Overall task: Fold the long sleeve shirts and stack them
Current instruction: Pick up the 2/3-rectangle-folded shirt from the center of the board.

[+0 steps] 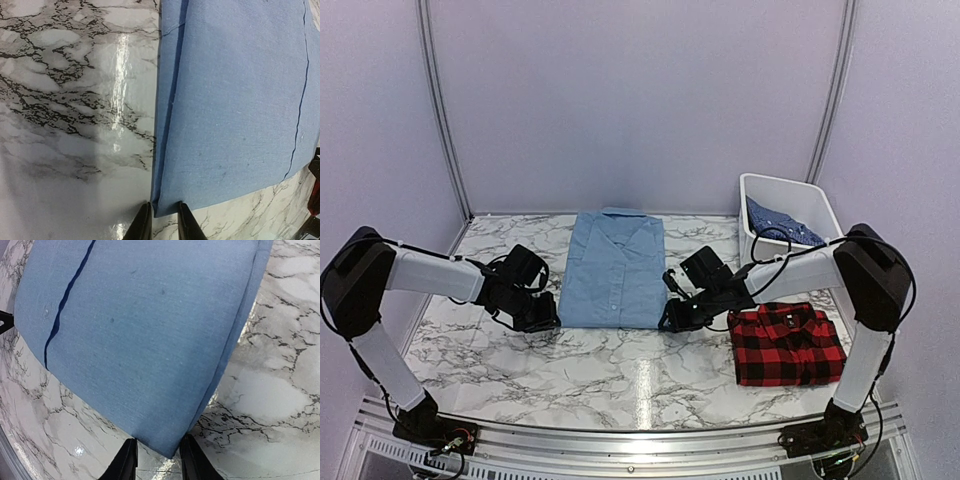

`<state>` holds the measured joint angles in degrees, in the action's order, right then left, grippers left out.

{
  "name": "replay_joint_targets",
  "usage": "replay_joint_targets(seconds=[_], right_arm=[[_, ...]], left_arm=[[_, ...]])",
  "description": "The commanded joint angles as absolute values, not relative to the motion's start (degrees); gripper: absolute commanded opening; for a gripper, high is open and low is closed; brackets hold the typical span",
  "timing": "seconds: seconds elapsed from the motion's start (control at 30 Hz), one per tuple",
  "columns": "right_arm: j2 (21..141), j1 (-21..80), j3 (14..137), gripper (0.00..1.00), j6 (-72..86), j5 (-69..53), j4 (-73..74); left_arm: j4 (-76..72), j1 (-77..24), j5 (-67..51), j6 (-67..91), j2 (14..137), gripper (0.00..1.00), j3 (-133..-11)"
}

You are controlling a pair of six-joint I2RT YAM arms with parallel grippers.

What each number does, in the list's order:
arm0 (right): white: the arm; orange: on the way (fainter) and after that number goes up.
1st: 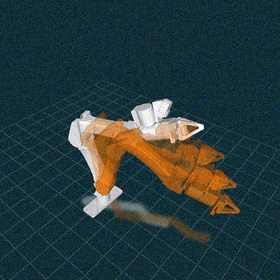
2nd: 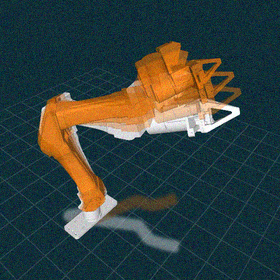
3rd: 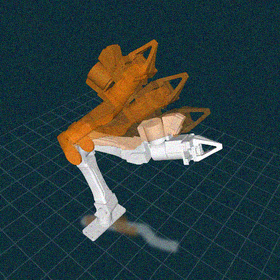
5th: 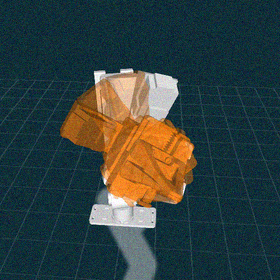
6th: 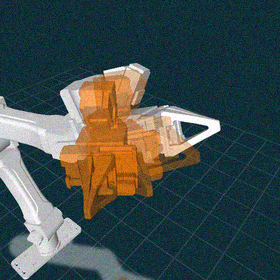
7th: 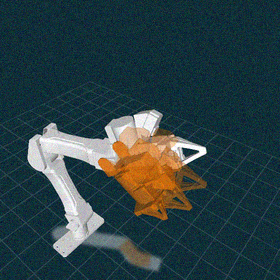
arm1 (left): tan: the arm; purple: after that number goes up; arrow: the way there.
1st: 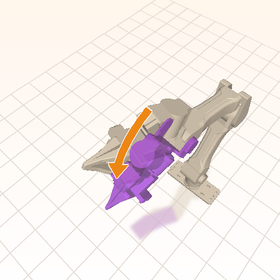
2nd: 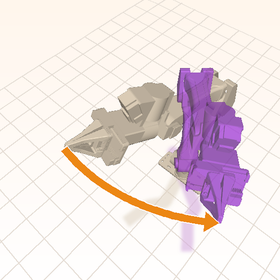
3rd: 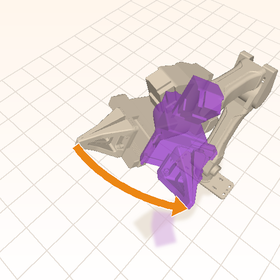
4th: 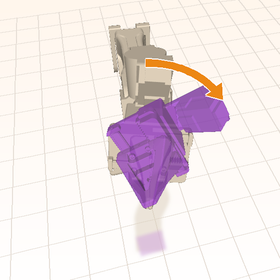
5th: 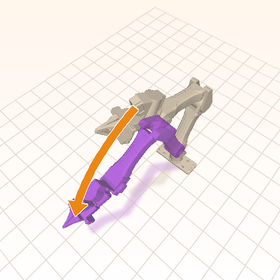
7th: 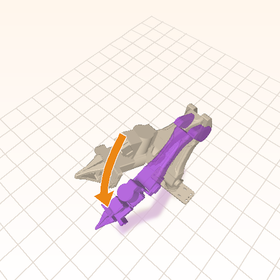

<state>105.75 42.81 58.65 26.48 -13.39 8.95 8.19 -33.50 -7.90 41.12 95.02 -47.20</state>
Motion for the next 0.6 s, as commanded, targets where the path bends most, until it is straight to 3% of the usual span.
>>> replay_joint_targets(seconds=[0.0,0.37,0.57], right_arm=[[106.04,43.76,58.2,0.3,25.84,-11.54,10.26],[105.25,43.95,56.94,0.3,25.64,-9.86,10.8],[103.86,44.04,55.58,0.32,24.61,-8.02,10.79]], left_arm=[[9.24,-34.01,-7.7,41.66,96.93,0.18,-48.86],[8.0,-34.01,-8.73,42.72,98.26,0.0,-49.06],[8.0,-34.01,-8.68,42.92,98.47,0.0,-48.96]])
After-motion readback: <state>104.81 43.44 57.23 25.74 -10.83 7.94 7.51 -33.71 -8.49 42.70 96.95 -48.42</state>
